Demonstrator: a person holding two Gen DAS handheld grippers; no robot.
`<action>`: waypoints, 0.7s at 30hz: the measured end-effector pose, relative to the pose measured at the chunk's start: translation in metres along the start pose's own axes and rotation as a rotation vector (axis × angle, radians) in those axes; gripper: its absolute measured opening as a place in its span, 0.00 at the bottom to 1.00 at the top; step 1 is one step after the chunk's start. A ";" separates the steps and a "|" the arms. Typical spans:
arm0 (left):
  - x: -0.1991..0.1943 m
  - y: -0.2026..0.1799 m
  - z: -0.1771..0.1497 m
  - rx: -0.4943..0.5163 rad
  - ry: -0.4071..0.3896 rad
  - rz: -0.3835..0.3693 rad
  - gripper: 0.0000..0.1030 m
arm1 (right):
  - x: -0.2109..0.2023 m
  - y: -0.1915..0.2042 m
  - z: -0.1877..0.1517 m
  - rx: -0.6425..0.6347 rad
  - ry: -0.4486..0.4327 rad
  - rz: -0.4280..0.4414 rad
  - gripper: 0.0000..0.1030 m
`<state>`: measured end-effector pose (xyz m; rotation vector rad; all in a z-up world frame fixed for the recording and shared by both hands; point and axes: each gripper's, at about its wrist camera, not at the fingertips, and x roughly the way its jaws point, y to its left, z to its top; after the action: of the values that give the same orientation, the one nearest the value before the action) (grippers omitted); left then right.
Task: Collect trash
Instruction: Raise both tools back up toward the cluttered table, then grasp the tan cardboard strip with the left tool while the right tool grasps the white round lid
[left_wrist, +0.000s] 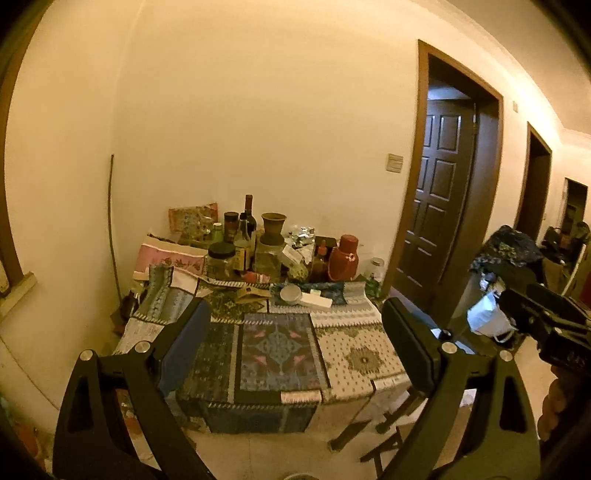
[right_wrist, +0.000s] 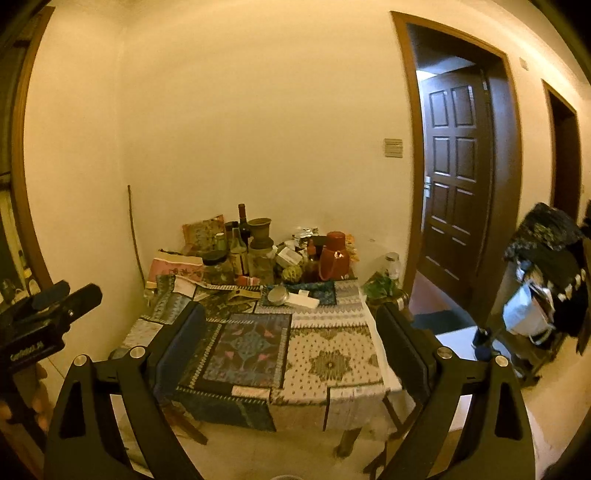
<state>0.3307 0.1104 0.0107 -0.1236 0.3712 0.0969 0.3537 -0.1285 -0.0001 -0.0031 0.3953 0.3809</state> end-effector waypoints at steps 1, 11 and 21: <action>0.012 -0.005 0.006 -0.002 0.007 0.004 0.91 | 0.008 -0.004 0.005 -0.011 0.005 0.011 0.89; 0.102 -0.037 0.036 -0.054 0.039 0.084 0.94 | 0.076 -0.037 0.037 -0.105 0.040 0.108 0.89; 0.173 -0.038 0.048 -0.028 0.078 0.129 0.94 | 0.147 -0.043 0.049 -0.100 0.116 0.152 0.89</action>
<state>0.5123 0.0918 -0.0048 -0.1310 0.4558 0.2249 0.5134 -0.1116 -0.0135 -0.0936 0.4925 0.5522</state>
